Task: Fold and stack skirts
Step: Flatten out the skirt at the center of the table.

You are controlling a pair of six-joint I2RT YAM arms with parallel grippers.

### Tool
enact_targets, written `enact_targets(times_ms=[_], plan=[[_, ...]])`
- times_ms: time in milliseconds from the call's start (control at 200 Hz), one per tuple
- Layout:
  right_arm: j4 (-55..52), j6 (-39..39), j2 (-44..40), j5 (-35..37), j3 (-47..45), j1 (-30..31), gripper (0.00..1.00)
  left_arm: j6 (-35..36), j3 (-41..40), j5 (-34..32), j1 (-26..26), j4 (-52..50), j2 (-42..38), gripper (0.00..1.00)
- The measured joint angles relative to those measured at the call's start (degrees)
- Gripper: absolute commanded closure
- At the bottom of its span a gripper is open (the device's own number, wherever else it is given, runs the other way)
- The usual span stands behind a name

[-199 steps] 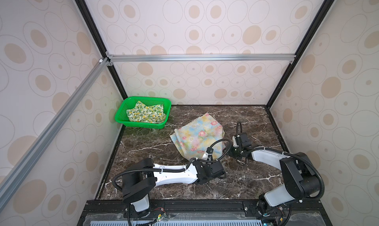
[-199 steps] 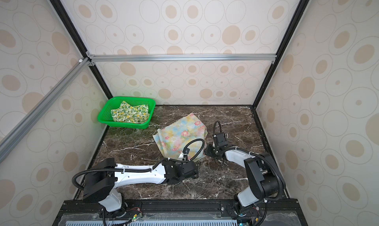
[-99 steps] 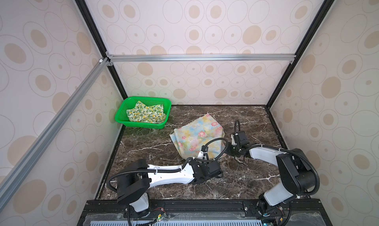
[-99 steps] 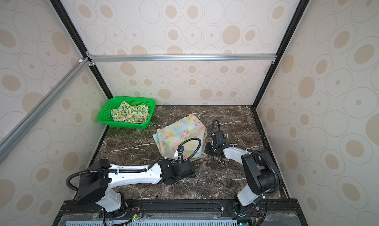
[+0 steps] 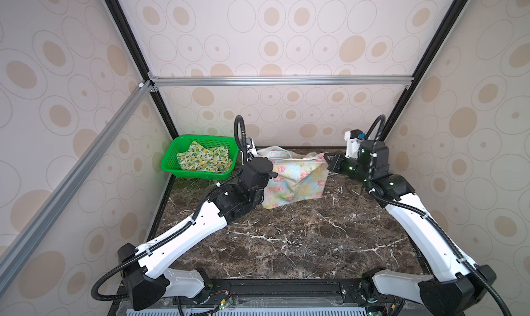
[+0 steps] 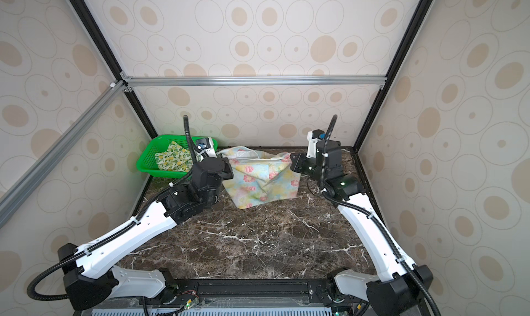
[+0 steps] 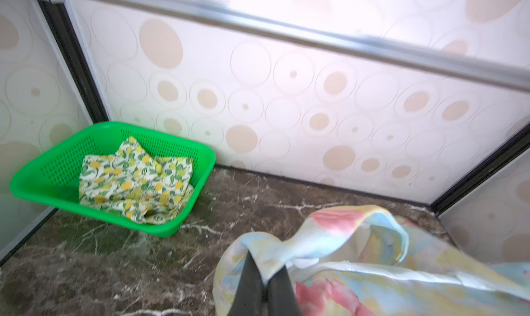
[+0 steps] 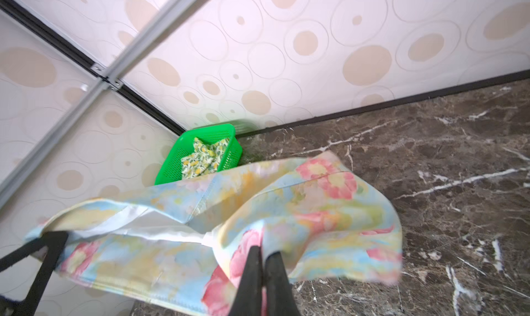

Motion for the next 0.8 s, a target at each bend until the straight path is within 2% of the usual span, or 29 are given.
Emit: enact_targets(times_ms=[195,370,470,620,800], plan=[[-3.4,-0.7,-2.5,0.2,0.0,0.1,1.00,4.6,0.3,0.4,1.1,0.8,-0.6,1.00],[-4.0,-1.9,2.3,-1.4,1.7,-1.4,1.00,6.7,0.3,4.0,4.6,1.7,1.7,1.00],[-3.7,-2.6,8.0,-2.7,4.8,-3.4,1.00,7.9,2.1,6.3,7.5,2.6,6.1,1.00],[-2.7,-4.1,17.1,-4.0,11.0,-7.0,1.00,9.9,9.7,10.1,12.0,4.4,16.5,1.00],[-2.9,-7.0,22.9,-4.2,21.0,-9.0,1.00,12.2,19.0,13.5,15.1,7.5,24.8,1.00]])
